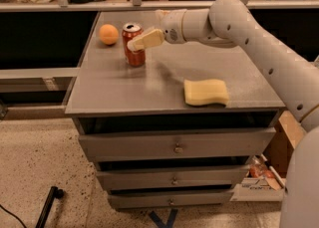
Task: Move coke can near sponge
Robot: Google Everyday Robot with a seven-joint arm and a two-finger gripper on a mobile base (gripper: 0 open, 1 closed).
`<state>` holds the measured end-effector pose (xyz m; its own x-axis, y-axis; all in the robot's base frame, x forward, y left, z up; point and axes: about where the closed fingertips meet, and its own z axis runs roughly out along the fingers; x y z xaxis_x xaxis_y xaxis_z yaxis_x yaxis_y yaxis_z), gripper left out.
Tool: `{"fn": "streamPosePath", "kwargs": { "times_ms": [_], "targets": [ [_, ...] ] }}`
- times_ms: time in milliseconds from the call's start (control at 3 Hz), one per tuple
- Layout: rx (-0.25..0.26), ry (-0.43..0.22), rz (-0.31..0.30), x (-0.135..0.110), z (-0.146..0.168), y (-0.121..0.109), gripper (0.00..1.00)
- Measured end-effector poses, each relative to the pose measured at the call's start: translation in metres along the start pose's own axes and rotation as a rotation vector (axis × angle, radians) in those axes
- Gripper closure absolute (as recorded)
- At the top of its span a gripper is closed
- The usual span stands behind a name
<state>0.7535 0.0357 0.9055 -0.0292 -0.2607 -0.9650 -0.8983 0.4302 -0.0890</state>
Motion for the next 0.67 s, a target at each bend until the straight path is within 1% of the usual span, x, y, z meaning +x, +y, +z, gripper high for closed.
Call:
{"fn": "streamPosePath", "kwargs": {
  "times_ms": [333, 667],
  "targets": [
    [-0.033, 0.005, -0.028, 0.0003, 0.0049, 0.0032, 0.0],
    [-0.053, 0.007, -0.052, -0.0015, 0.0067, 0.007, 0.17]
  ]
}}
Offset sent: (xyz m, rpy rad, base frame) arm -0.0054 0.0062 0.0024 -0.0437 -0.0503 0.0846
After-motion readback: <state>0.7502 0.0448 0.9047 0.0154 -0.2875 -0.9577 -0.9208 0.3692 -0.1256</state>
